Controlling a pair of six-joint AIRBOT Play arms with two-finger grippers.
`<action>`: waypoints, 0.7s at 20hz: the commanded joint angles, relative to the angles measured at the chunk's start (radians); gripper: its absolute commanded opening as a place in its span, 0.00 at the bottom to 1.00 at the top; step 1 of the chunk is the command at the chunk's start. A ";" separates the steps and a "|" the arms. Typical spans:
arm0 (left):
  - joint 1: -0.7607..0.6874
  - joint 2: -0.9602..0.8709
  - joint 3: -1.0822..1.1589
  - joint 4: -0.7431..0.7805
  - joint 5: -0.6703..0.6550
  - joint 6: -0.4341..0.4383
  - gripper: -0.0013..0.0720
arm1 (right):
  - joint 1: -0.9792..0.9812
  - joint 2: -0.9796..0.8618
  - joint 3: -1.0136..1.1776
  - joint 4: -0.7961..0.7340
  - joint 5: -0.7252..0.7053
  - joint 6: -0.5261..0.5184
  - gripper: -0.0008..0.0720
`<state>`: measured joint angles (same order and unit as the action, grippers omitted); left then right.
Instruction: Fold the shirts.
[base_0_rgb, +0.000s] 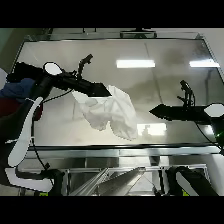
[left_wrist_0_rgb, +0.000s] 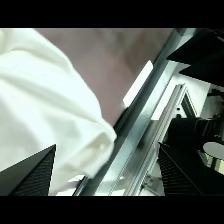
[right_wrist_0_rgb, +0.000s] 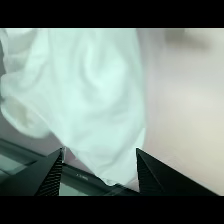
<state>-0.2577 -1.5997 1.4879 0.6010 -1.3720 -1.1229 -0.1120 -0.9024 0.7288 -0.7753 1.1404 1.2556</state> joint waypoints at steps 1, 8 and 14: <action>0.032 0.005 -0.031 0.153 -0.071 -0.103 0.98 | 0.010 0.004 -0.006 -0.028 0.050 -0.026 0.72; 0.014 0.006 -0.367 0.237 -0.043 -0.084 0.98 | 0.160 -0.146 -0.045 0.015 -0.115 -0.138 0.84; 0.032 0.002 -0.446 0.237 0.146 -0.036 0.98 | 0.408 -0.435 -0.025 0.197 -0.192 -0.187 0.83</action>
<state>-0.2367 -1.5944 1.0695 0.8307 -1.3167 -1.1801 0.1940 -1.2175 0.6914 -0.6601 0.9962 1.0946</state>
